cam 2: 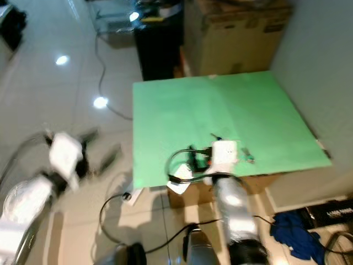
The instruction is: Hang keys on a hook
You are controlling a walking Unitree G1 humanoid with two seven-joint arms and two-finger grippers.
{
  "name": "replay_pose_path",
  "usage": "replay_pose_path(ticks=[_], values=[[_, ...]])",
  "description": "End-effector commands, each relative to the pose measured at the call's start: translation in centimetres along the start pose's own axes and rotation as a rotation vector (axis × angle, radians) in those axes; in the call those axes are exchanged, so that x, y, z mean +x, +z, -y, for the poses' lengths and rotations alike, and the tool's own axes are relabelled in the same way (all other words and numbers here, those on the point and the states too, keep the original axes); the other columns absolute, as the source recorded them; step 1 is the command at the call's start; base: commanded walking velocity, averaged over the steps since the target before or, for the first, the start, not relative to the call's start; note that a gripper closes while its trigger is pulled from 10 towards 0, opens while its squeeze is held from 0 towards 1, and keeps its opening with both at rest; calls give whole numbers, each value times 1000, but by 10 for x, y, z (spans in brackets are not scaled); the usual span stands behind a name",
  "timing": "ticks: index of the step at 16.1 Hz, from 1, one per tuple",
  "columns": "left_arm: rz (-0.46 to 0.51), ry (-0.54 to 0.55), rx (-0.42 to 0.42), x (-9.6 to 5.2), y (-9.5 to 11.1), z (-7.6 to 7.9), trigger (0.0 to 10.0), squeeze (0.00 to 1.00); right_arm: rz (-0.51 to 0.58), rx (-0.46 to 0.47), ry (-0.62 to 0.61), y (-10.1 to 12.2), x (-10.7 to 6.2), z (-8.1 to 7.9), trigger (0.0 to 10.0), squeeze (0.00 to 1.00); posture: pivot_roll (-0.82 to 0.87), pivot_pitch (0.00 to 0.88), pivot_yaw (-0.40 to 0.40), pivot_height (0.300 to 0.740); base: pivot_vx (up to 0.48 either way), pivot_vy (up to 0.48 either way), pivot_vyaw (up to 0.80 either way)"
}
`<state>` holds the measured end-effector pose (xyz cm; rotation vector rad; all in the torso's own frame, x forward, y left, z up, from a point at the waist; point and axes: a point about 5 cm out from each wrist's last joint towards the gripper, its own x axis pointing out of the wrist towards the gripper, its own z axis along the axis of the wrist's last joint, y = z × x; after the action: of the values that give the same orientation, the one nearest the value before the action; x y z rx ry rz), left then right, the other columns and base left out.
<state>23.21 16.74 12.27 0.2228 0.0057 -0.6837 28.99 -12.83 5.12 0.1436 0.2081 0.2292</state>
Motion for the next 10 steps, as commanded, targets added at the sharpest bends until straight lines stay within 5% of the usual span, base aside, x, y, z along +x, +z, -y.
replay_pose_path(ticks=[1,5,8,10], values=[[35,-87,-49,1,10,12,10000,0,-23,41,20,-8,2,-6,10000,0,-72,268,57,732,0,0,0],[32,-150,-95,-7,17,15,10000,0,-53,44,59,-14,14,-14,10000,0,-51,285,56,732,0,0,0],[59,-126,-136,-9,21,17,10000,0,45,-118,-4,-5,11,-14,10000,0,-61,279,43,732,0,0,0],[55,-126,-155,-7,19,17,10000,0,58,-115,7,-8,8,-17,10000,0,-88,271,44,732,0,0,0]])
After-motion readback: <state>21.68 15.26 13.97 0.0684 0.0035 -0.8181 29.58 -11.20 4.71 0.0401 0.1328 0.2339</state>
